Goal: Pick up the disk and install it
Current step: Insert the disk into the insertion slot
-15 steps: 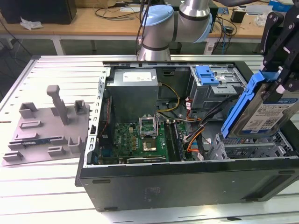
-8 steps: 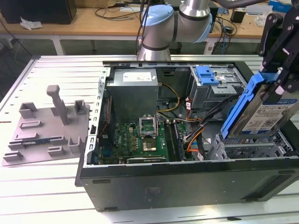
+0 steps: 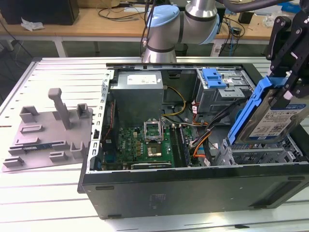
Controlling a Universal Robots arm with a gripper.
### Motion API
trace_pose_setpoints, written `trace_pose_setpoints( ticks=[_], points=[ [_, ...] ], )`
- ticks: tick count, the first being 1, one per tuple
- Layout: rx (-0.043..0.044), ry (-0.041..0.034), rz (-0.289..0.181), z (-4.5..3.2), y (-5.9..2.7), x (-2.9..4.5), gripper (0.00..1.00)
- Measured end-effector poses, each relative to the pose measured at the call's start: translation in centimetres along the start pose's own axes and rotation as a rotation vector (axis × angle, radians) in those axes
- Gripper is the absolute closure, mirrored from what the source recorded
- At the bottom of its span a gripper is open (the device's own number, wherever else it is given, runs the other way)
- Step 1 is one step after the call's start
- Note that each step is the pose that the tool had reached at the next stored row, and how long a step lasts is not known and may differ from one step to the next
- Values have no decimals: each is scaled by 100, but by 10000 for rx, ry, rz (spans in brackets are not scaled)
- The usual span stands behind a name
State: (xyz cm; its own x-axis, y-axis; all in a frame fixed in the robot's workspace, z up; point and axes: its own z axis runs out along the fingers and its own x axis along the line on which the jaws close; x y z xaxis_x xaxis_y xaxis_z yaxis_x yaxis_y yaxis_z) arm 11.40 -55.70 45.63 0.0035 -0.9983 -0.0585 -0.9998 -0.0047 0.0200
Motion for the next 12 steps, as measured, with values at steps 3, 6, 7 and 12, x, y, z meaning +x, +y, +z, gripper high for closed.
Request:
trace_pose_setpoints(
  ticks=[3,6,7,12],
  points=[
    [0,0,-1,8,-1,5,63],
    [0,0,-1,14,-2,10,63],
    [0,0,-1,17,-2,12,63],
    [0,-1,-1,31,-2,19,63]
  ],
)
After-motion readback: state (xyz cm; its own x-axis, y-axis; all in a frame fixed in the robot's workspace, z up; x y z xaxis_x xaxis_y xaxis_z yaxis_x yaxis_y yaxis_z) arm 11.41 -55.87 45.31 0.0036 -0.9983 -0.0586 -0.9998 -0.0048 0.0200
